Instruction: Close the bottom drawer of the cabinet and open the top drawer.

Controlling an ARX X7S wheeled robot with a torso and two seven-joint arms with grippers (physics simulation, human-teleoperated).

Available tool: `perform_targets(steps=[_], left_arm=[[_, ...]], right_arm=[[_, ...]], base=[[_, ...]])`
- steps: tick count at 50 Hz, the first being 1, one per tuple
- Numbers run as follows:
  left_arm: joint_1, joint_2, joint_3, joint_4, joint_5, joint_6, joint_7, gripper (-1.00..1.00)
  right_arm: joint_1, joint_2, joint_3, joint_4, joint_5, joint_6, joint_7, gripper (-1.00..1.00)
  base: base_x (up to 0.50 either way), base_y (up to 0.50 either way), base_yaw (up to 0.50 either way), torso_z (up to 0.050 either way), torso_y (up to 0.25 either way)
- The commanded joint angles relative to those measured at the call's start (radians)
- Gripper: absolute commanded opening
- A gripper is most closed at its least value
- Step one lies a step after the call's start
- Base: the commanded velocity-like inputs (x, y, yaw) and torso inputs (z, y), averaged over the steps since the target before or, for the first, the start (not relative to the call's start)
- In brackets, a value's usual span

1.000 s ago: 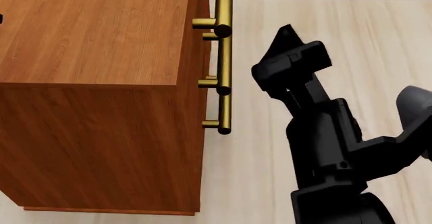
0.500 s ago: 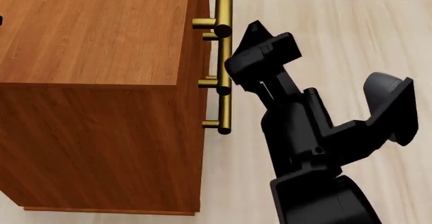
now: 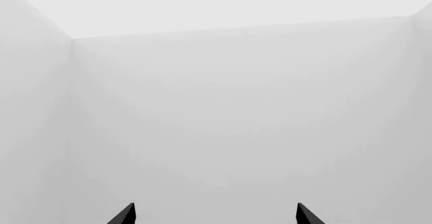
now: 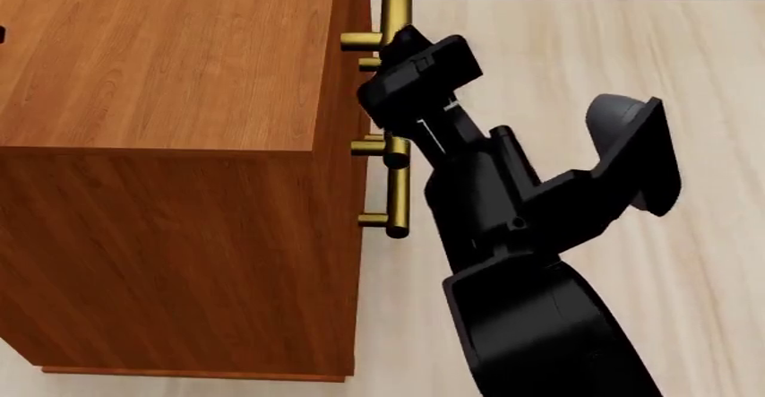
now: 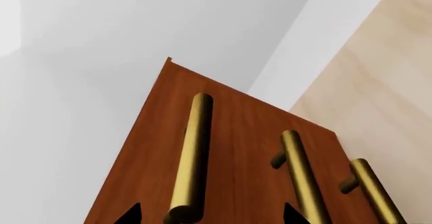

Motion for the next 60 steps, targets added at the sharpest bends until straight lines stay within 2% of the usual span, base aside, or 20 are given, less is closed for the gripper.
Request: perform_targets(steps=[1,31,47,48,60], left_arm=[[-0.001,-0.001,0.006,-0.005,0.001,0.006,-0.001,1.00],[0.004,-0.013,0.002,-0.012,-0.005,0.019,-0.006,1.00],[0.000,-0.018,0.005,-0.009,-0.010,0.015,-0.010,1.00],[0.001,-0.019,0.005,-0.008,-0.010,0.015,-0.011,1.00],[0.000,-0.020,0.007,-0.001,-0.016,0.008,-0.018,1.00]], right_arm=[[0.037,0.001,-0.039,0.066,0.001,-0.015,-0.025,1.00],[0.121,-0.010,-0.148,0.189,0.021,-0.048,-0.080,1.00],[0.127,-0.004,-0.184,0.187,0.047,-0.073,-0.072,1.00],[0.124,-0.002,-0.186,0.181,0.044,-0.077,-0.066,-1.00],[0.117,0.007,-0.194,0.168,0.070,-0.097,-0.050,-1.00]], base=[[0.00,0.00,0.00,0.000,0.000],[0.00,0.00,0.00,0.000,0.000],[0.00,0.00,0.01,0.000,0.000],[0.00,0.00,0.01,0.000,0.000],[0.00,0.00,0.00,0.000,0.000]])
